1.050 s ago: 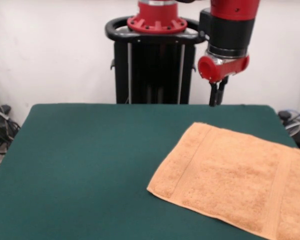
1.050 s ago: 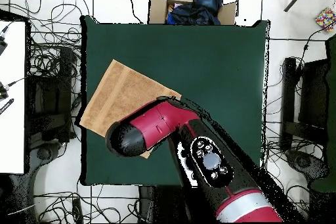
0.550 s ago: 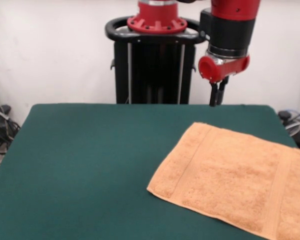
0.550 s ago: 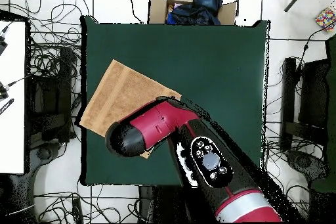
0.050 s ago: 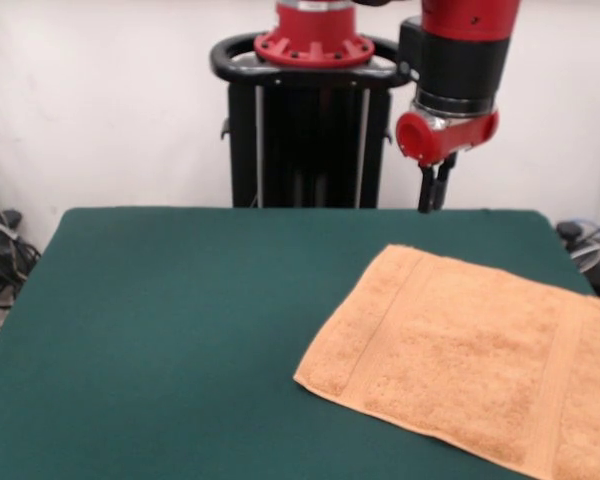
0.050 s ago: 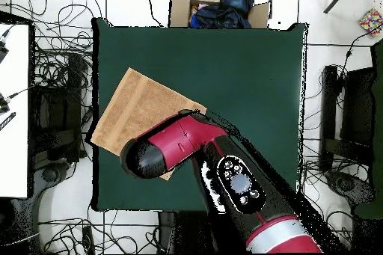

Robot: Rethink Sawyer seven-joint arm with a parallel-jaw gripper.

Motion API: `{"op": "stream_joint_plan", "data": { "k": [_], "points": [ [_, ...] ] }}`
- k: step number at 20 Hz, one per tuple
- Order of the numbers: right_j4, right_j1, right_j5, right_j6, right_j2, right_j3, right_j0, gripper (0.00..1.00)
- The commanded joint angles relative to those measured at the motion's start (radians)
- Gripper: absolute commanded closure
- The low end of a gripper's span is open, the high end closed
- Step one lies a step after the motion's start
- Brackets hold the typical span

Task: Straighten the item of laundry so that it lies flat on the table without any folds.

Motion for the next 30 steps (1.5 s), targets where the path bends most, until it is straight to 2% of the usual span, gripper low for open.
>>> {"op": "stream_joint_plan", "data": {
  "k": [1,13,30],
  "points": [
    [0.004,0.061,-0.031,0.106,-0.071,0.028,0.028,1.0],
    [-0.005,0.102,-0.025,0.099,-0.082,0.0,0.026,1.0],
    [-0.012,0.113,-0.032,0.098,-0.095,0.003,0.041,1.0]
  ]
}}
